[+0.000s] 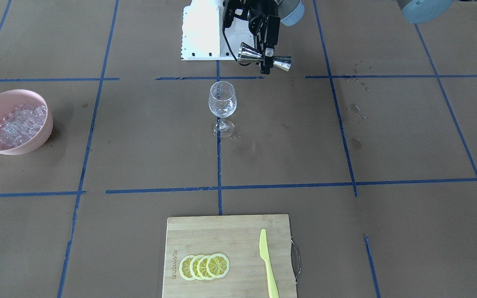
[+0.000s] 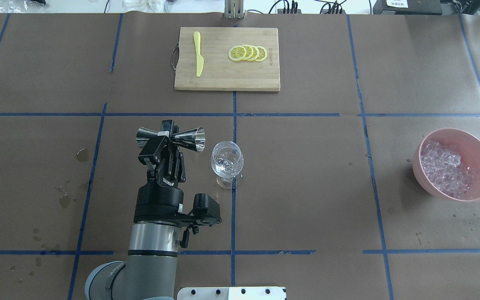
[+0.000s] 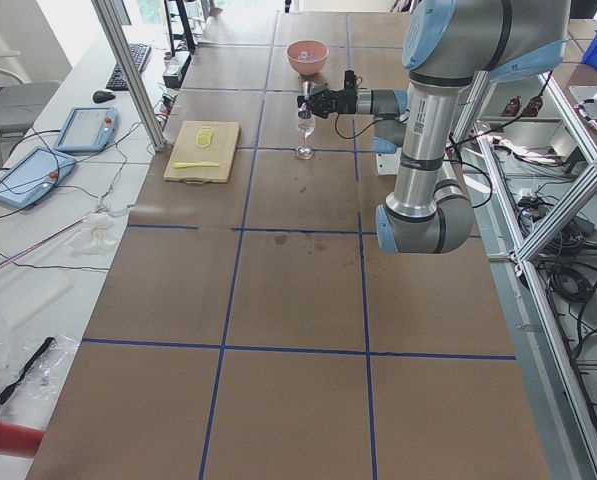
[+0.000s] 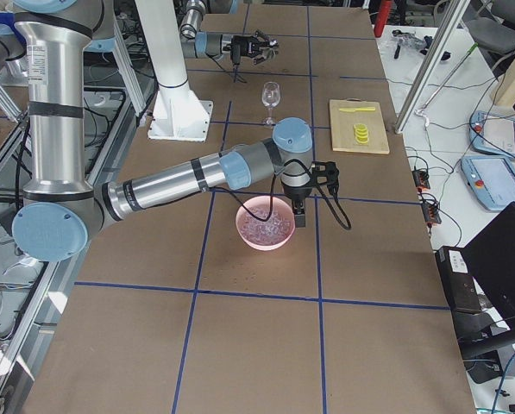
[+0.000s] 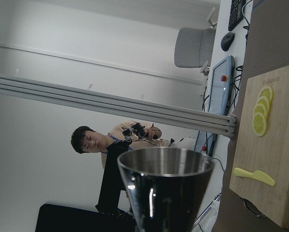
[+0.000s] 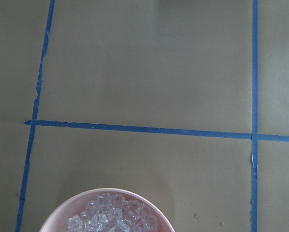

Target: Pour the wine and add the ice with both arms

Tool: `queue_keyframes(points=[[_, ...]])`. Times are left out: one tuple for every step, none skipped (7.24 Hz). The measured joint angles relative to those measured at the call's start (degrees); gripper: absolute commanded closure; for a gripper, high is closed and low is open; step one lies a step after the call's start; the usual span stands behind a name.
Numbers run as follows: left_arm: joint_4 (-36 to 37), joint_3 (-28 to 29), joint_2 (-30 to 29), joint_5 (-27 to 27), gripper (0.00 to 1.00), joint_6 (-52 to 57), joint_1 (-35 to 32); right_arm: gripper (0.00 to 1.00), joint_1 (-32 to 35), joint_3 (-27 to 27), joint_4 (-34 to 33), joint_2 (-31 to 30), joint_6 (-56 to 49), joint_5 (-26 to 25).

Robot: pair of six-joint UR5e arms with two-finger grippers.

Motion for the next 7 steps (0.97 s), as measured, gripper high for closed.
queue_keyframes(points=[[-1.0,0.1,0.8,0.0,1.0,-0.1,-0.5,0.0,-0.4,0.0,0.2,0.0,0.1,-0.3],[-1.4,0.1,2.0,-0.1,1.0,-0.1,-1.2,0.0,-1.0,-0.1,0.4,0.0,0.3,-0.8],[-2.0,0.1,3.7,-0.3,1.0,-0.1,-2.1,0.0,-1.8,-0.3,0.4,-0.1,0.6,-1.2],[-3.4,0.1,6.1,-0.7,1.0,-0.1,-2.8,0.0,-2.5,-0.4,0.5,-0.1,1.1,-1.4],[-6.3,0.1,9.2,-1.6,1.0,0.1,-3.5,0.0,-3.4,-0.5,0.8,-0.1,2.2,-1.7],[-10.0,0.1,12.7,-2.7,1.0,0.3,-4.3,0.0,-4.7,-0.7,2.1,-0.3,4.3,-2.2],[-13.9,0.1,16.3,-3.5,1.0,0.5,-4.9,0.0,-6.6,-1.0,4.5,-0.7,7.8,-3.0]])
